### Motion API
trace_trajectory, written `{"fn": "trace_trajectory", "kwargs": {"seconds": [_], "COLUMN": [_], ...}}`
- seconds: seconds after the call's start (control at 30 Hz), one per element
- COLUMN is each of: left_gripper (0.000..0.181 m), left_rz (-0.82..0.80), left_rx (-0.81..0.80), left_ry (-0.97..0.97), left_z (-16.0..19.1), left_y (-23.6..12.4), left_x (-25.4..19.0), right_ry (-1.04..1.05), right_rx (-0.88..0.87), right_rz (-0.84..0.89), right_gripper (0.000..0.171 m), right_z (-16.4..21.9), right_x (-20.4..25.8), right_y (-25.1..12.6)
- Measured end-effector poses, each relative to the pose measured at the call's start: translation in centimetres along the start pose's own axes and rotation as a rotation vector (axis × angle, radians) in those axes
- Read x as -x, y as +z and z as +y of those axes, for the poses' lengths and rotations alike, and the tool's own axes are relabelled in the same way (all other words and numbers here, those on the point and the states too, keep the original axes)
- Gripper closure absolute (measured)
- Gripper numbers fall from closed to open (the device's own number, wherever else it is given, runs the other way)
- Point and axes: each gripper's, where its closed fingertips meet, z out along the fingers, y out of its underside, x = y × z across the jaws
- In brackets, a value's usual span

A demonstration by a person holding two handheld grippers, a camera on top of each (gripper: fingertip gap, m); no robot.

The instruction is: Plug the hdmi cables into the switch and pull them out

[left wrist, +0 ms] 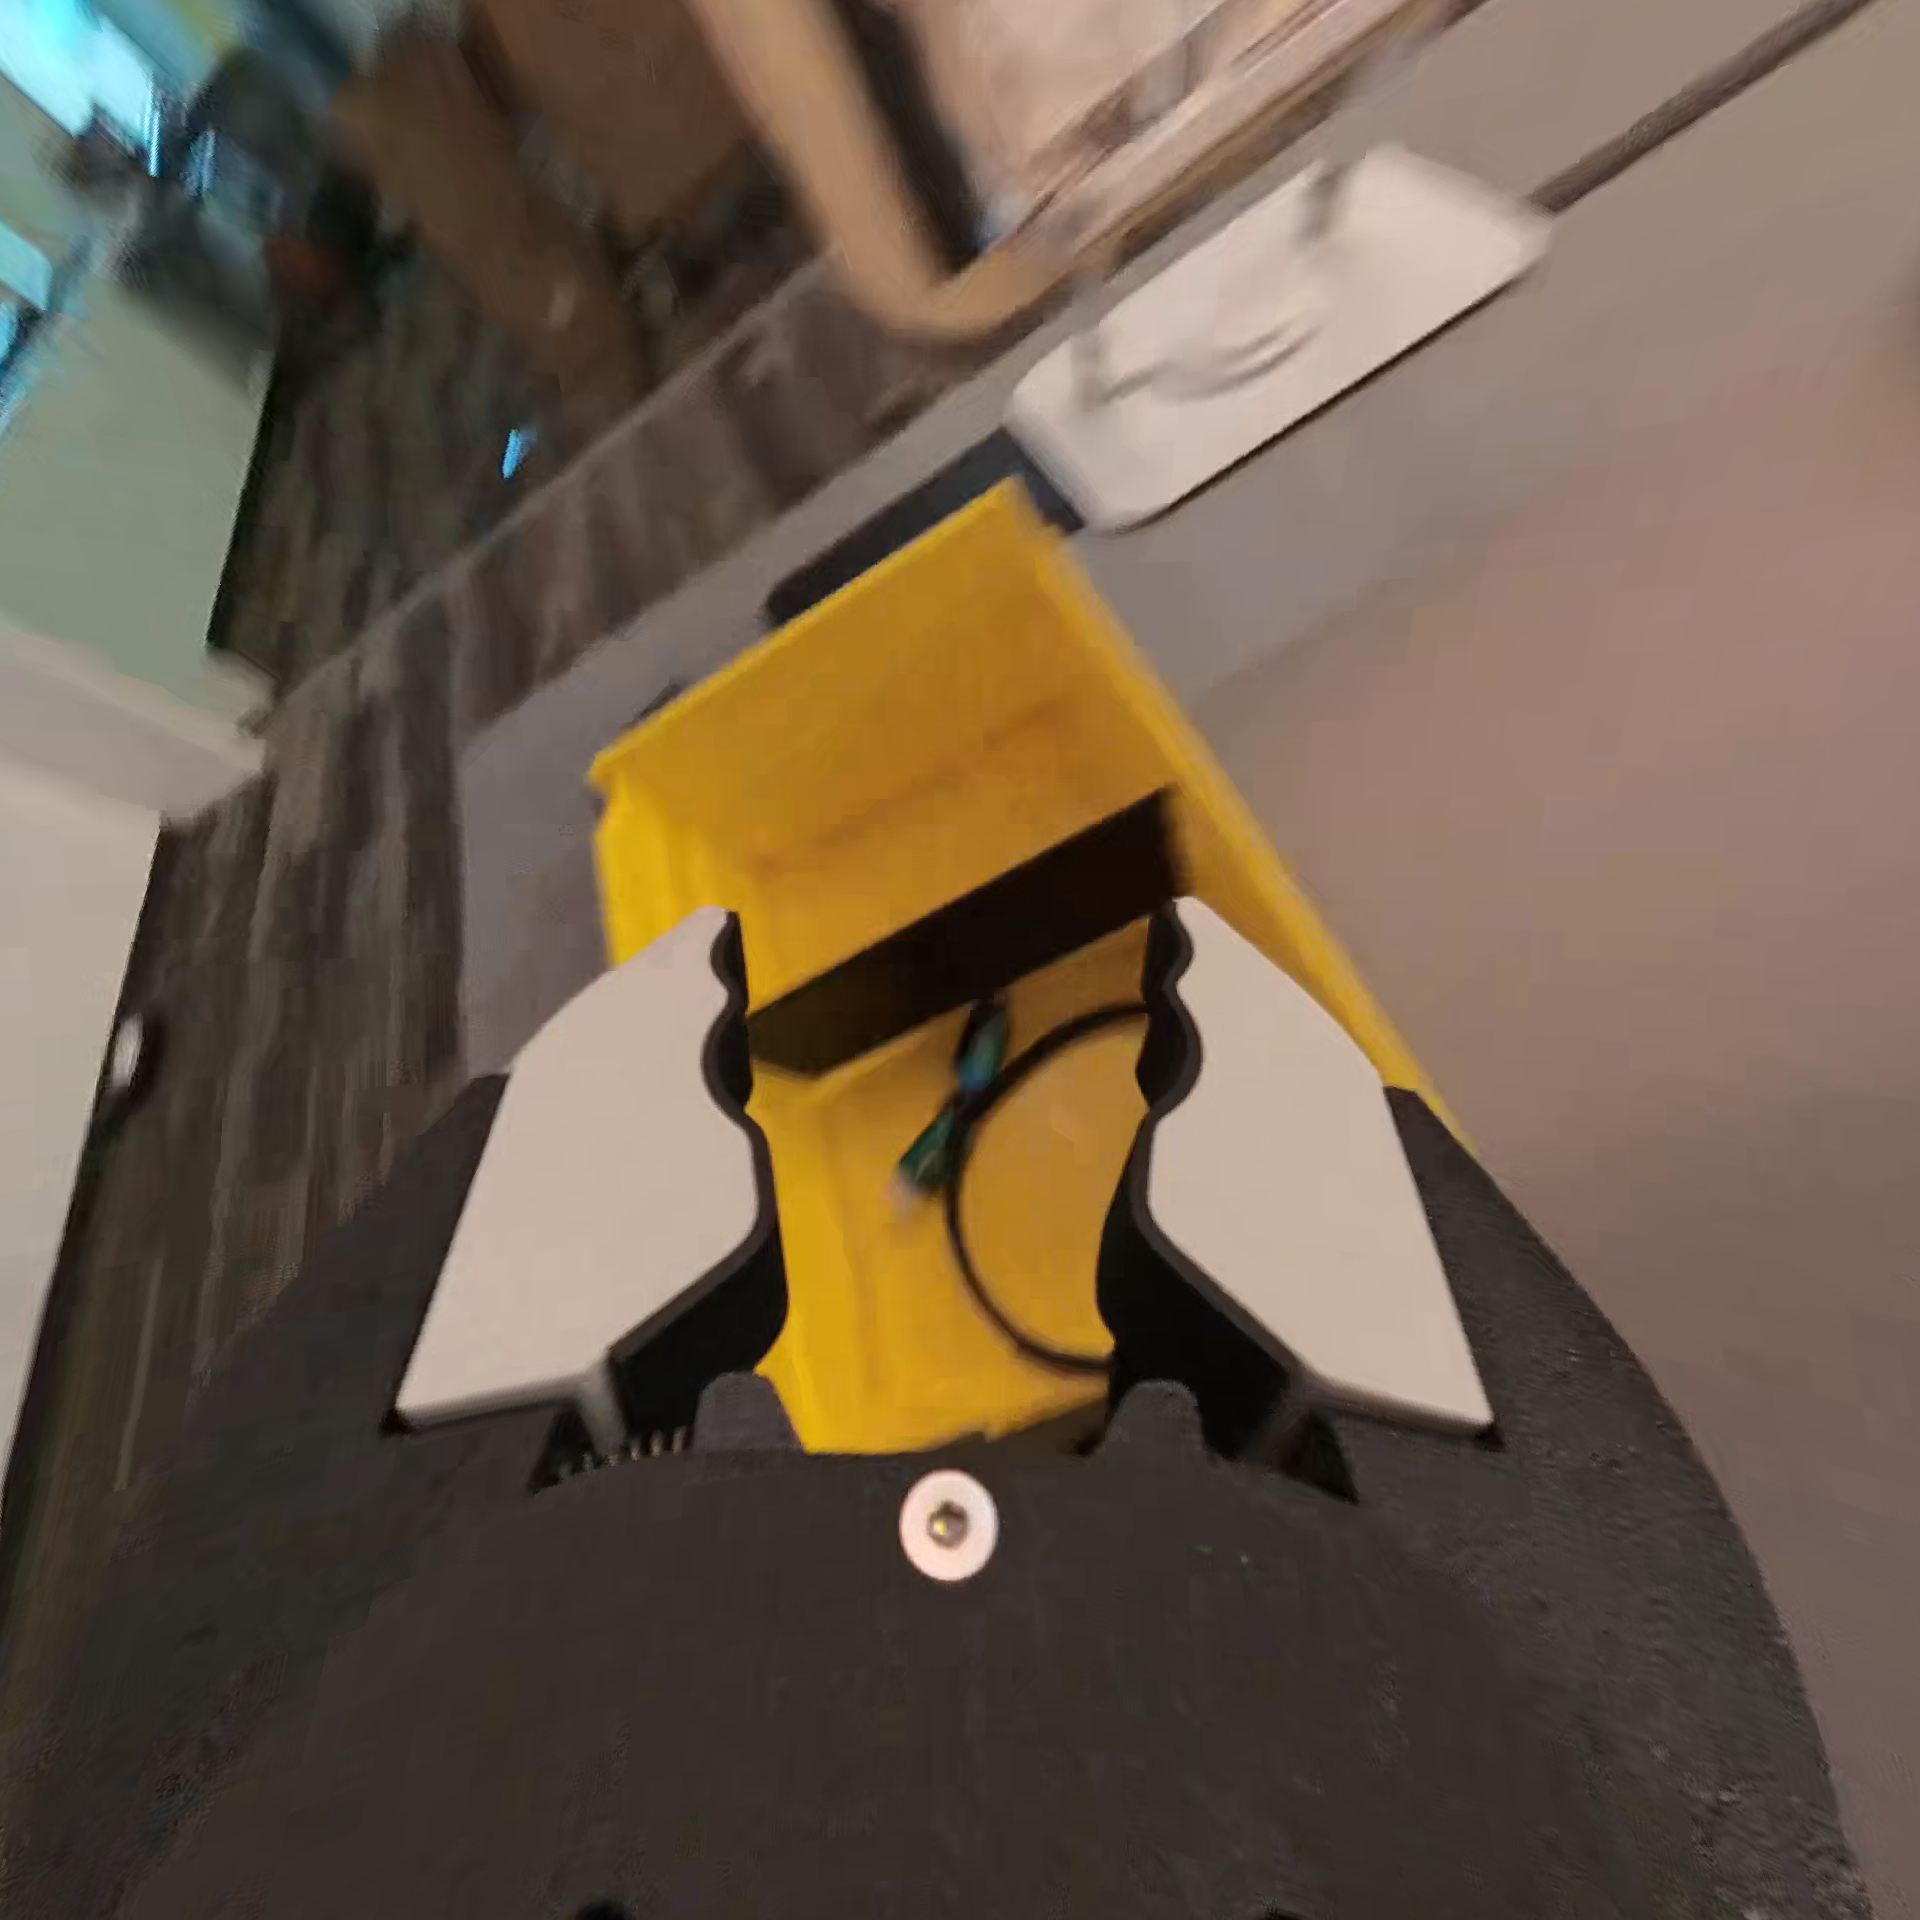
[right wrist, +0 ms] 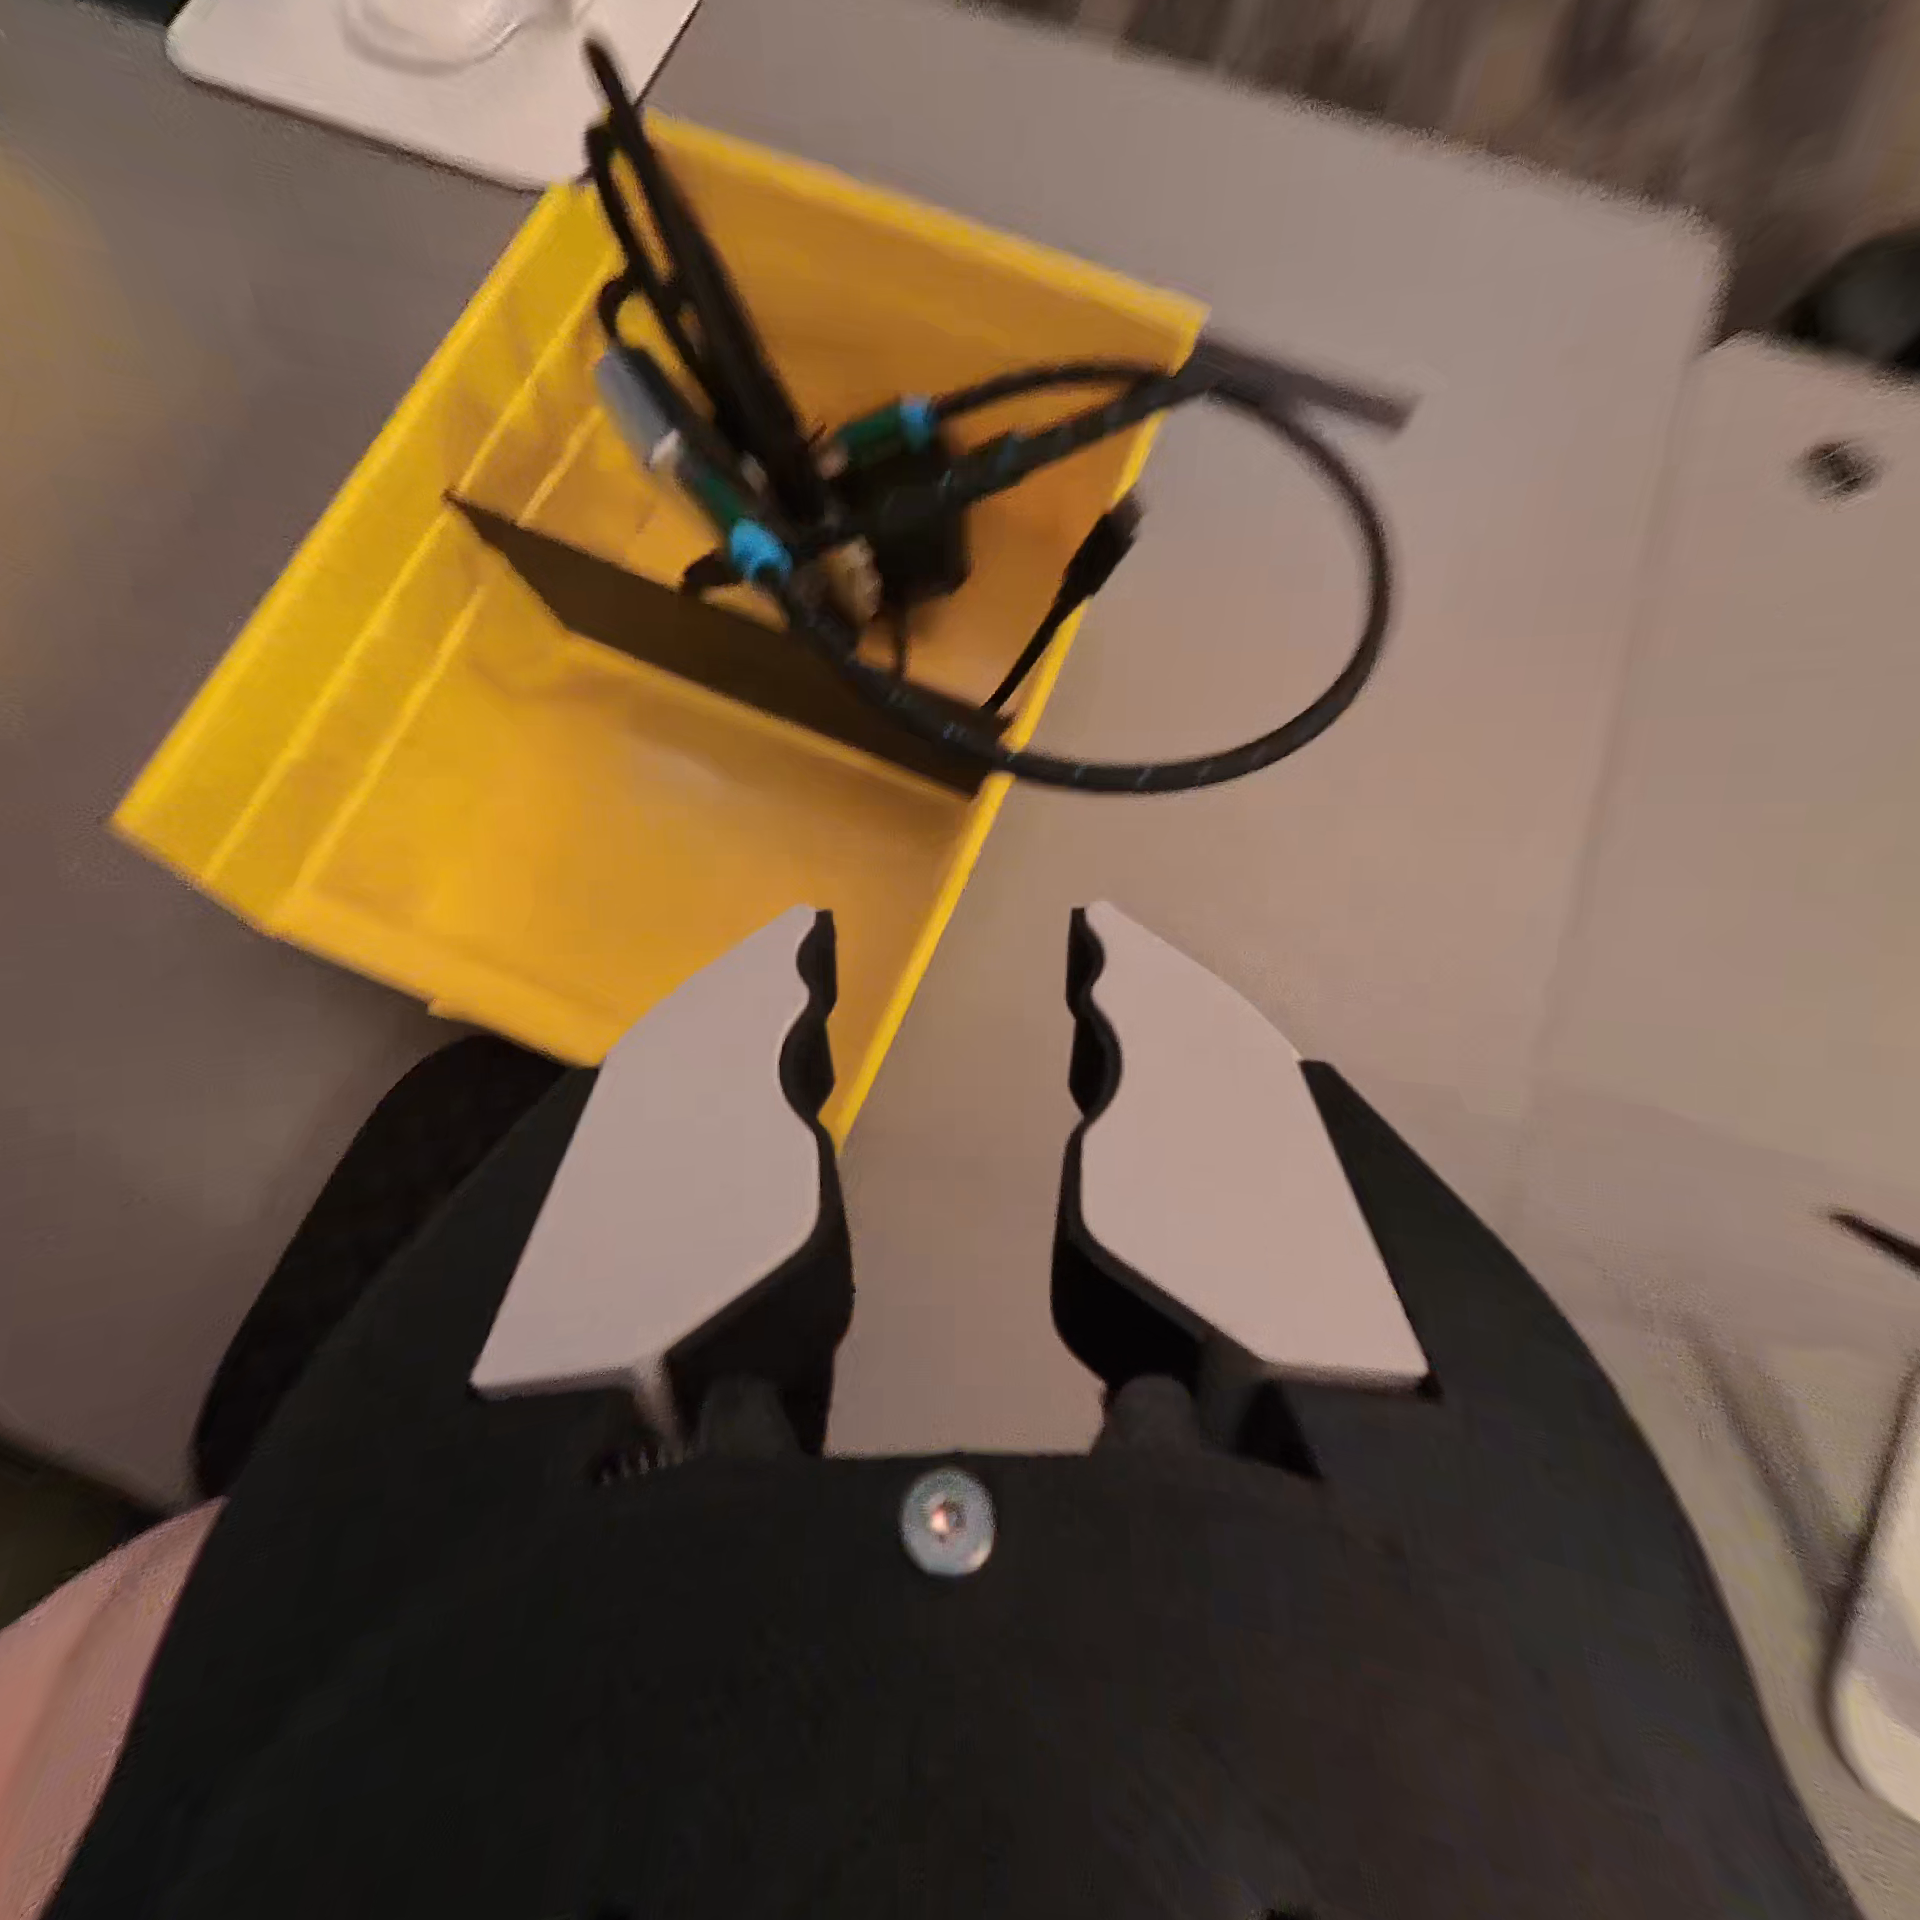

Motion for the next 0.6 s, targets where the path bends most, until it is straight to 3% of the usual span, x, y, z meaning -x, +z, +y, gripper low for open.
{"fn": "trace_trajectory", "kwargs": {"seconds": [0.07,0.2,0.3,0.5,0.6], "left_gripper": [0.115,0.113,0.108,0.106,0.125], "left_rz": [-0.02,-0.109,-0.177,-0.122,-0.128], "left_rx": [0.118,0.107,0.199,0.412,0.464], "left_ry": [-0.135,-0.323,-0.373,-0.384,-0.35], "left_z": [3.8,8.8,12.6,16.2,16.7], "left_y": [0.1,0.0,0.5,2.8,3.9], "left_x": [2.8,6.4,8.5,8.7,8.7], "right_ry": [0.064,0.142,0.169,0.219,0.229], "right_rx": [0.063,0.181,0.242,0.328,0.337], "right_rz": [-0.072,-0.07,-0.086,-0.12,-0.114], "right_gripper": [0.124,0.115,0.116,0.124,0.125], "right_z": [1.8,3.8,4.5,5.2,4.9], "right_x": [0.4,0.0,0.5,0.9,0.9], "right_y": [0.8,2.3,3.1,5.5,6.8]}}
